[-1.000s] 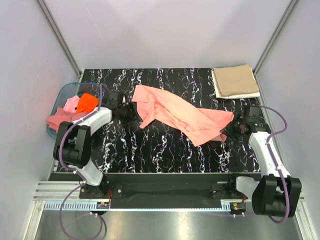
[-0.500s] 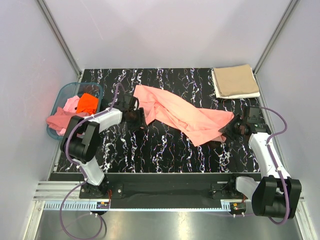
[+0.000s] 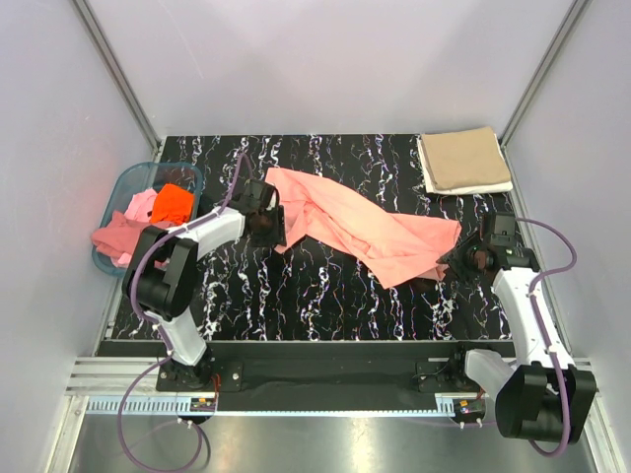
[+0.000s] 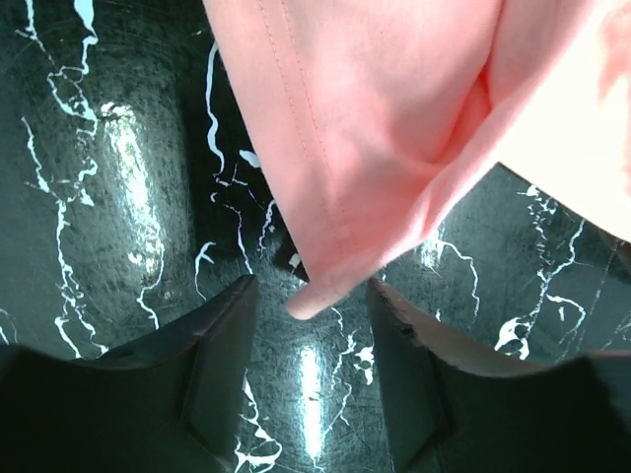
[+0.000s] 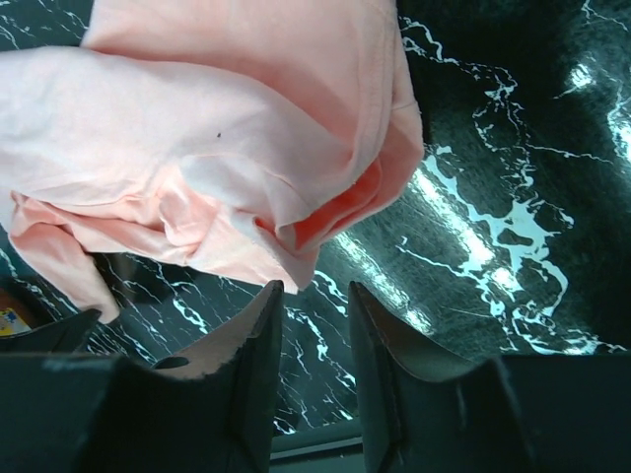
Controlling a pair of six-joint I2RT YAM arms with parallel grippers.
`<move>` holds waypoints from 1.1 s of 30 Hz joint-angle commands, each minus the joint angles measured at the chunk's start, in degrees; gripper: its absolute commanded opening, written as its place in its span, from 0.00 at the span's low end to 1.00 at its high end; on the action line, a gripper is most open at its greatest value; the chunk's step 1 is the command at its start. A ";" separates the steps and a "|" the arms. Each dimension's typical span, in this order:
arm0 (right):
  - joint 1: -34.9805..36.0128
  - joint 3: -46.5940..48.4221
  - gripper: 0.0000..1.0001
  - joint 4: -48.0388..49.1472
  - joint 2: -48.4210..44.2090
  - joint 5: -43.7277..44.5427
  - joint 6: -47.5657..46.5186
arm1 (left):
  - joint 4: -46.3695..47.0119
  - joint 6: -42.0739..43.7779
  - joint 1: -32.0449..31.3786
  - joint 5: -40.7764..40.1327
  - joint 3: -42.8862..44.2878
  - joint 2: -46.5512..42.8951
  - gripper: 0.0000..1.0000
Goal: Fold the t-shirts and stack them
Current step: Flatten the tshirt out
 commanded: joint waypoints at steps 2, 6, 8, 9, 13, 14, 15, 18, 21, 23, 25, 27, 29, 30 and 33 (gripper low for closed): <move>-0.19 -1.40 0.39 5.06 0.01 -1.78 2.40 | 1.14 1.02 -0.46 -0.28 2.39 0.98 0.50; -0.19 -1.66 0.39 6.48 2.64 -1.87 1.79 | 1.14 1.19 -0.46 0.25 2.30 0.81 0.48; -0.19 -1.66 0.39 7.09 3.44 -2.22 1.35 | 1.22 1.46 -0.46 0.60 2.39 0.80 0.43; -0.19 -1.75 0.39 7.53 3.53 -2.22 1.17 | 1.14 1.37 -0.46 0.86 2.48 0.80 0.40; -0.19 -2.89 0.29 10.52 3.44 -1.35 0.73 | 1.05 1.55 -0.37 1.65 3.09 1.15 0.12; -0.19 -2.72 0.15 11.30 3.79 -1.08 0.12 | 0.35 1.55 -0.37 1.83 3.61 1.24 0.01; -0.19 -2.54 0.08 11.40 3.88 -0.65 0.03 | -0.09 1.63 -0.46 1.92 3.97 1.16 0.00; -0.19 -0.44 0.00 11.40 3.18 1.81 -0.06 | -3.85 1.81 -0.46 0.26 6.69 -0.07 0.00; -0.19 5.09 0.00 10.70 1.60 4.45 0.29 | -11.23 3.30 -0.46 -5.26 13.18 -2.79 0.00; -0.19 12.72 0.00 8.08 2.12 6.55 0.47 | -17.54 5.41 -0.46 -8.00 20.38 -4.29 0.00; -0.19 22.18 0.00 5.09 3.52 8.49 -0.06 | -21.78 7.42 -0.46 -11.96 28.96 -6.31 0.00; -0.28 28.36 0.00 3.76 5.28 9.55 -0.41 | -27.67 8.40 -0.46 -15.56 34.88 -7.72 0.00; -0.37 36.54 0.00 1.83 6.07 10.78 0.02 | -31.80 9.10 -0.46 -18.54 42.18 -9.99 0.00; -0.46 39.09 0.00 1.12 6.16 11.31 0.20 | -32.69 9.37 -0.46 -19.26 44.12 -10.88 0.00; -0.46 50.85 0.00 -1.78 6.34 12.63 0.21 | -34.72 10.33 -0.46 -21.28 49.49 -15.62 0.00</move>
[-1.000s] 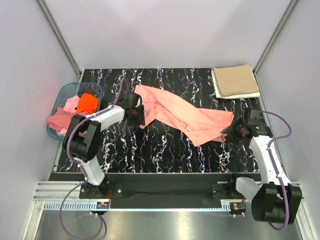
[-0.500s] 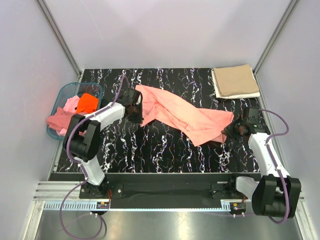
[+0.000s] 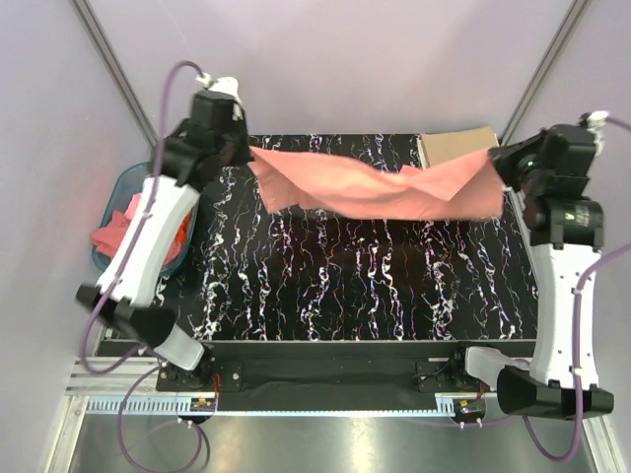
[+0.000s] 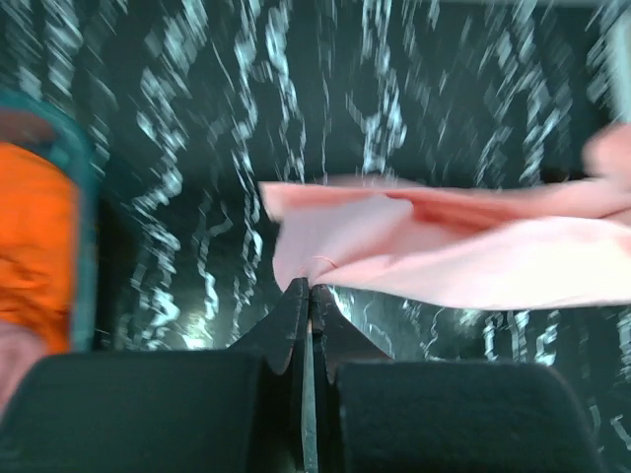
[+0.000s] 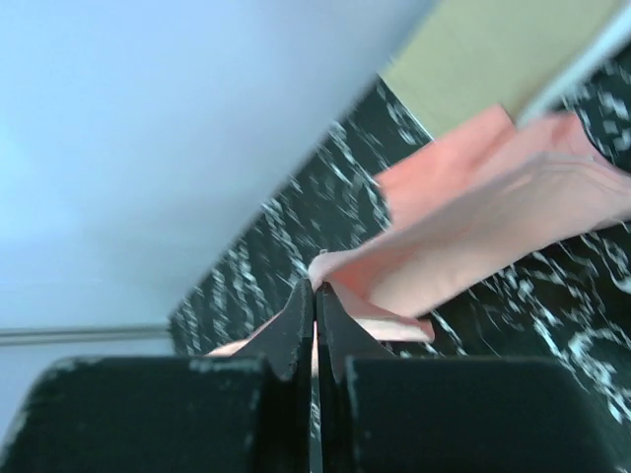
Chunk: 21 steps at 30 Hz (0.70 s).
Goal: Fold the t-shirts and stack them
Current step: Flatten the tshirt out
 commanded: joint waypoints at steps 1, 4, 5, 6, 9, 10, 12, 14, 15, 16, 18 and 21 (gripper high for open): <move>-0.37 11.54 0.00 -5.64 -0.43 4.24 -0.25 | -6.99 2.60 -0.15 -6.40 7.28 -8.54 0.00; -0.37 16.91 0.00 -8.12 -3.05 4.41 -1.74 | -6.90 1.90 -0.15 -5.79 8.53 -14.96 0.00; -0.37 17.36 0.00 -8.47 -4.20 4.33 -1.92 | -6.90 1.81 -0.07 -5.44 8.53 -17.93 0.00; -0.37 17.45 0.00 -9.00 -5.35 4.33 -2.10 | -6.90 1.72 -0.15 -5.26 8.62 -19.44 0.00; -0.37 14.22 0.00 -10.84 -10.97 2.92 -1.84 | -6.99 1.63 -0.15 -4.21 7.04 -24.72 0.00; -0.37 13.07 0.00 -11.89 -12.29 2.57 -1.58 | -6.90 1.20 -0.15 -3.51 5.12 -26.03 0.00; -0.37 10.53 0.00 -13.04 -15.28 1.87 -0.96 | -6.64 0.67 -0.15 -0.88 1.79 -29.38 0.00; -0.37 9.20 0.00 -13.40 -16.95 0.56 -0.09 | -6.29 -0.04 -0.15 1.84 -0.60 -31.57 0.00; -0.37 8.58 0.00 -13.40 -17.13 0.02 0.18 | -6.20 -0.21 -0.15 2.21 -1.65 -32.19 0.00; -0.37 8.66 0.00 -13.22 -16.96 -0.85 0.36 | -5.76 -0.30 -0.15 2.56 -3.58 -32.55 0.00; -0.37 8.84 0.00 -12.44 -15.73 -1.47 0.10 | -5.15 0.05 -0.15 2.21 -5.96 -32.81 0.00; -0.37 8.14 0.00 -7.43 -12.05 -4.98 -0.08 | -1.29 1.62 -0.07 0.98 -7.90 -31.24 0.00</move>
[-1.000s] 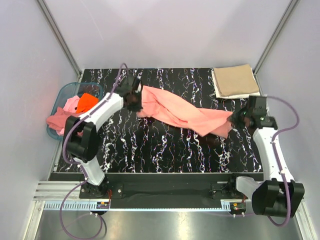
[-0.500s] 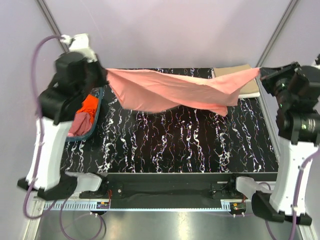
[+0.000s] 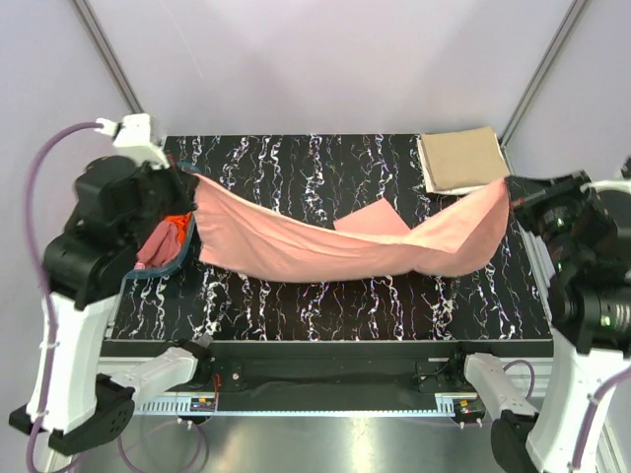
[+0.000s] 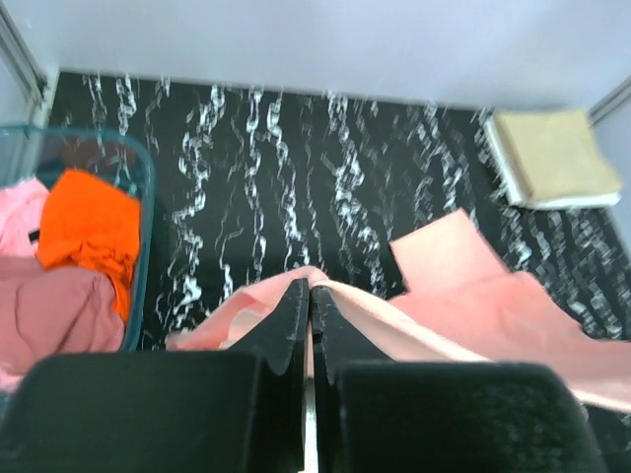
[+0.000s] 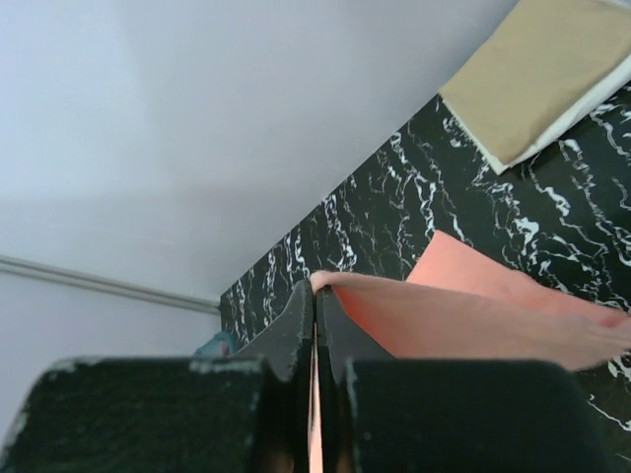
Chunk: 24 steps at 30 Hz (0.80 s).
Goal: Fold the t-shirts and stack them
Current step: Flatten the tshirt out
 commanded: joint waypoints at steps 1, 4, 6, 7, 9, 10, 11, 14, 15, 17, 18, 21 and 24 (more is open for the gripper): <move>-0.24 -1.09 0.00 9.13 6.32 -5.66 0.25 | 7.61 3.43 -0.06 1.00 -3.70 3.17 0.00; -0.24 -0.83 0.00 18.26 13.87 -10.06 0.60 | 13.78 5.47 0.46 -0.92 -1.18 9.92 0.00; -0.15 3.19 0.00 21.02 21.25 -11.12 0.60 | 15.36 5.91 2.04 -1.72 5.11 17.82 0.00; -0.15 5.66 0.00 21.55 24.14 -11.48 0.43 | 15.54 5.83 2.83 -1.72 8.03 20.81 0.00; -0.15 15.45 0.00 21.82 32.93 -13.32 -0.98 | 14.32 5.22 5.46 -0.85 14.97 29.25 0.00; -0.15 19.44 0.00 21.65 35.92 -15.07 -1.42 | 13.96 4.00 6.34 -0.49 22.23 31.71 0.00; -0.24 23.39 0.00 21.65 41.34 -15.61 -1.60 | 14.14 3.37 7.74 -0.23 25.78 35.48 0.00; -0.24 42.10 0.00 19.02 51.37 -14.65 -3.26 | 15.18 3.10 9.24 0.73 39.93 41.47 0.00; -0.24 54.34 0.00 17.27 54.12 -14.03 -4.05 | 15.63 2.93 9.77 1.52 44.75 42.19 0.00; -0.50 66.18 0.00 12.61 60.70 -11.58 -4.76 | 19.03 2.32 10.65 3.28 45.68 40.55 0.00; -1.03 72.59 0.00 12.25 61.69 -11.31 -4.41 | 20.62 2.23 10.83 3.64 42.72 38.88 0.00; -3.05 69.18 0.00 12.77 57.68 -8.32 -2.48 | 27.83 2.23 10.83 4.87 31.07 28.87 0.00; -3.49 55.33 0.00 15.66 47.93 -7.96 -2.65 | 34.25 1.70 10.92 4.87 15.44 18.05 0.00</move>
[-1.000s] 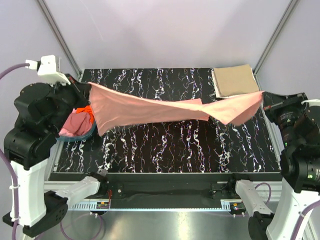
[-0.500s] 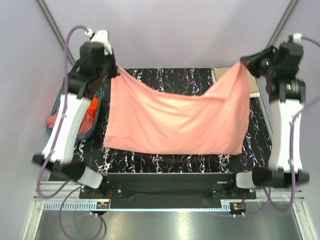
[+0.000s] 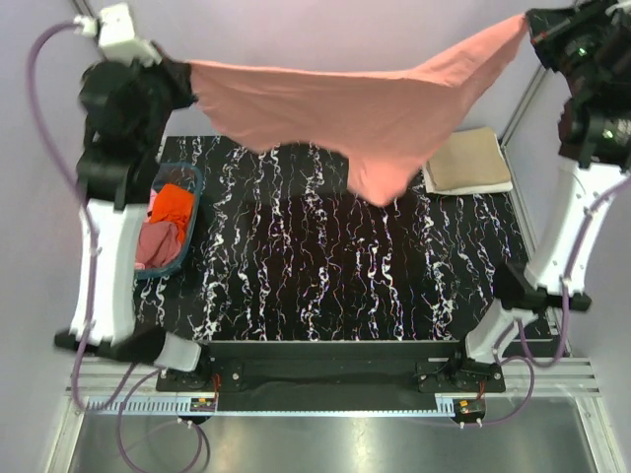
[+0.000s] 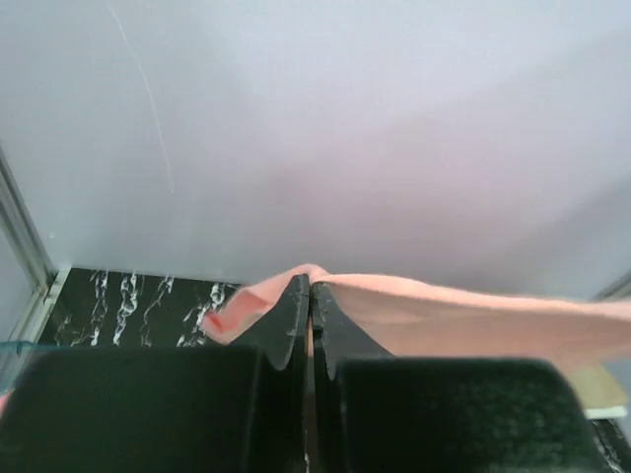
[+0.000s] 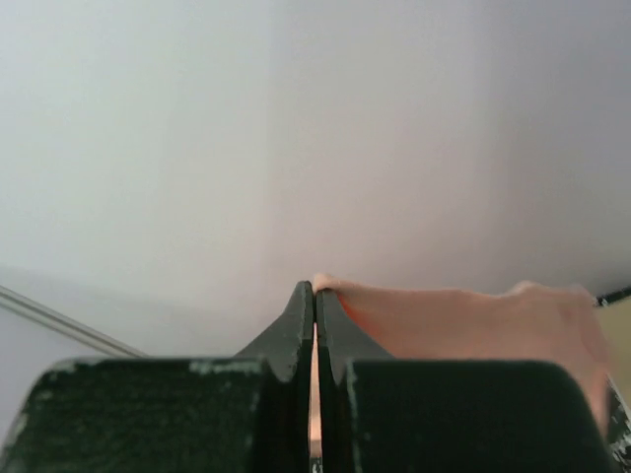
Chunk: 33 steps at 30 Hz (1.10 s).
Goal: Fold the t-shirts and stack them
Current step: Flatten the tshirt out
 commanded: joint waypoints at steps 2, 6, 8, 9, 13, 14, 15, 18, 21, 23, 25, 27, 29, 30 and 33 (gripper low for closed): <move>-0.85 -14.39 0.00 3.74 -16.35 1.15 -0.14 | 14.47 -1.56 0.08 3.38 -17.26 -17.28 0.00; -0.85 -38.42 0.00 3.65 -28.65 -0.70 -0.40 | 13.52 -2.79 0.17 5.59 -37.28 -26.78 0.00; -0.85 -47.25 0.00 3.56 -36.99 -0.44 -0.14 | 11.06 -3.93 0.08 6.20 -43.28 -32.82 0.00; -0.85 -55.99 0.00 3.48 -39.89 0.00 0.04 | 10.44 -4.63 0.08 6.82 -49.32 -34.86 0.00; -0.76 -75.73 0.00 2.51 -55.17 5.07 -1.37 | 6.15 -8.32 0.17 13.05 -62.27 -42.42 0.00; -0.76 -79.77 0.00 2.33 -57.57 5.97 -1.02 | 5.00 -9.11 0.08 14.80 -64.56 -43.14 0.00; -0.76 -87.21 0.00 1.98 -59.59 6.76 -0.84 | 3.94 -10.51 0.08 15.86 -68.85 -43.75 0.00; -0.85 -97.78 0.00 -1.77 -64.96 9.83 -1.89 | 0.60 -14.55 0.08 20.26 -76.94 -45.60 0.00; -0.85 -102.92 0.00 -10.02 -66.81 17.29 -1.72 | -0.02 -19.12 0.08 23.52 -84.60 -46.57 0.00; -0.85 -105.63 0.00 -12.07 -68.39 21.18 -1.28 | 0.15 -20.71 -0.18 22.83 -88.90 -46.92 0.00; -0.76 -107.05 0.00 -13.84 -69.80 21.01 -0.24 | 0.06 -22.22 -3.07 20.11 -88.41 -45.88 0.00; -0.76 -108.37 0.00 -15.15 -70.16 18.39 1.78 | -0.03 -23.88 -3.79 18.78 -88.49 -45.00 0.00; -0.76 -108.20 0.00 -16.91 -69.19 17.76 3.72 | 0.06 -25.72 -3.70 18.95 -90.58 -44.03 0.00; -0.76 -108.20 0.00 -18.22 -68.76 16.71 4.86 | -0.02 -27.73 -3.70 19.21 -91.38 -43.85 0.00; -0.76 -108.46 0.00 -20.33 -68.40 15.39 6.27 | -0.20 -30.38 -3.79 17.64 -94.55 -45.86 0.00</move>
